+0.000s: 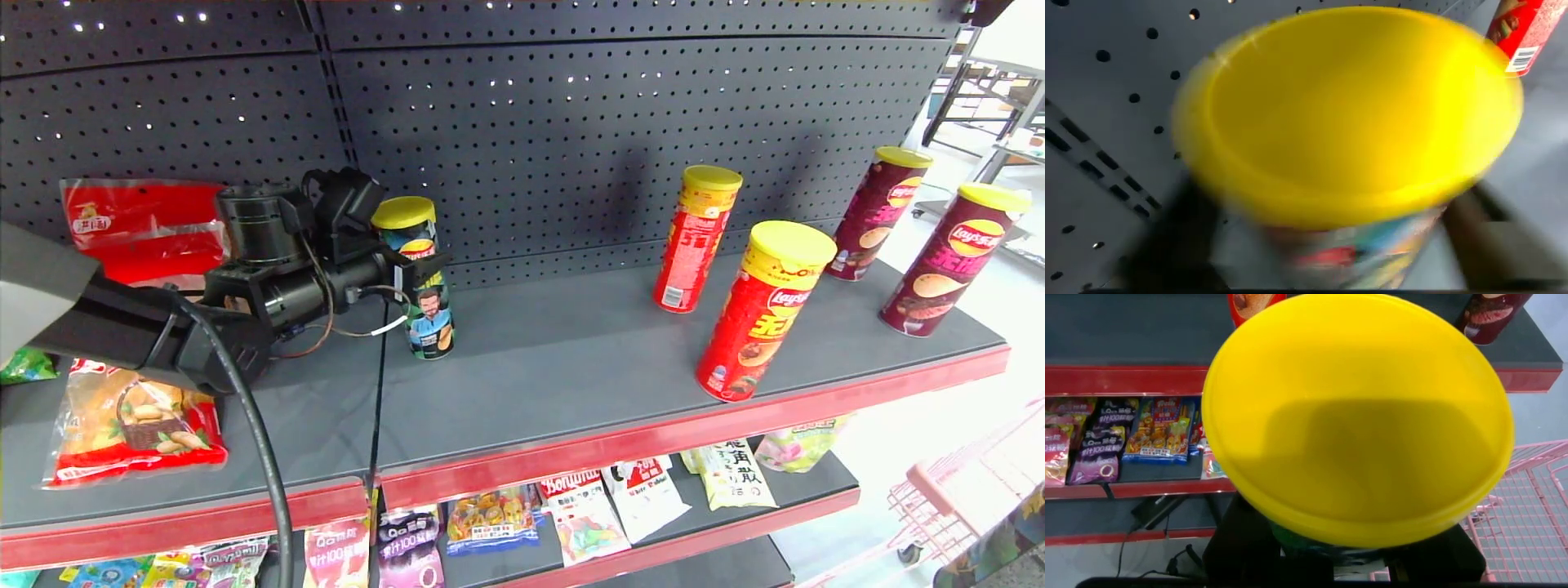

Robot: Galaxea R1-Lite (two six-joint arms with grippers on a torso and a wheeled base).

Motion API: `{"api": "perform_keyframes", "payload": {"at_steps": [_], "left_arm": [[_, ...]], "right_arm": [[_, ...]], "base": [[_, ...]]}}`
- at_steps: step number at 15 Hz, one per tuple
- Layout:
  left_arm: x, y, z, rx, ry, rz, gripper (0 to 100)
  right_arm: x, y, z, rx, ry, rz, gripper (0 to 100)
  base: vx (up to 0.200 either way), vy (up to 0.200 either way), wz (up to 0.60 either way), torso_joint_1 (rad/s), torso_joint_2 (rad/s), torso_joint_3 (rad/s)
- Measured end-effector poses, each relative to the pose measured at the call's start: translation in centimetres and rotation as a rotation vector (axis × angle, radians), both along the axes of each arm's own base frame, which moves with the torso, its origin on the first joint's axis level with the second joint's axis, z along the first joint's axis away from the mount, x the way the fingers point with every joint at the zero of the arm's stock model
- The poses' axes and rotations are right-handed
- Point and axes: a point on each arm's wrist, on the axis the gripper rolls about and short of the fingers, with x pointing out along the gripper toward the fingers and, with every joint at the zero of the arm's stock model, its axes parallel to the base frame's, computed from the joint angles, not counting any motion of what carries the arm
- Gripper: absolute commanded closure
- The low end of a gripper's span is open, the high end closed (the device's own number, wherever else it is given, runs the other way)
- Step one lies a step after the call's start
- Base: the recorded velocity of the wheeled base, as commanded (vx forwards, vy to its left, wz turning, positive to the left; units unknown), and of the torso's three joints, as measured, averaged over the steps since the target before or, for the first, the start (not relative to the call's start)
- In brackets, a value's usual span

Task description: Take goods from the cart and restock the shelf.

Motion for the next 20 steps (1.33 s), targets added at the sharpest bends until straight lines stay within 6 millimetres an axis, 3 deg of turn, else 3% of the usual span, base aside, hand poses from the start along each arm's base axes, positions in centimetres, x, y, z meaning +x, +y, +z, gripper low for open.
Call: {"api": "perform_keyframes", "payload": {"at_steps": [5, 8, 13, 15, 20], "left_arm": [[-1.0, -0.1, 0.0, -0.004, 0.017, -0.028, 100], [-3.5, 0.1, 0.3, -0.026, 0.056, -0.077, 100], [-9.8, 0.2, 1.2, -0.091, 0.116, -0.074, 100], [-11.2, 0.1, 1.1, -0.088, 0.123, -0.089, 100], [-11.7, -0.6, 0.8, -0.098, 0.084, -0.094, 100]], "right_arm": [[0.0, 0.0, 0.0, 0.000, -0.001, 0.000, 100], [-0.1, 0.0, 0.0, 0.001, -0.003, -0.001, 100], [0.0, 0.0, 0.0, 0.000, -0.004, 0.000, 100], [0.0, 0.0, 0.0, 0.000, -0.003, 0.000, 100], [0.0, 0.0, 0.0, 0.000, 0.000, 0.000, 100]], "base": [[0.000, 0.000, 0.00, 0.000, 0.00, 0.000], [0.000, 0.000, 0.00, 0.000, 0.00, 0.000], [0.000, 0.000, 0.00, 0.000, 0.00, 0.000], [0.000, 0.000, 0.00, 0.000, 0.00, 0.000], [0.000, 0.000, 0.00, 0.000, 0.00, 0.000]]}}
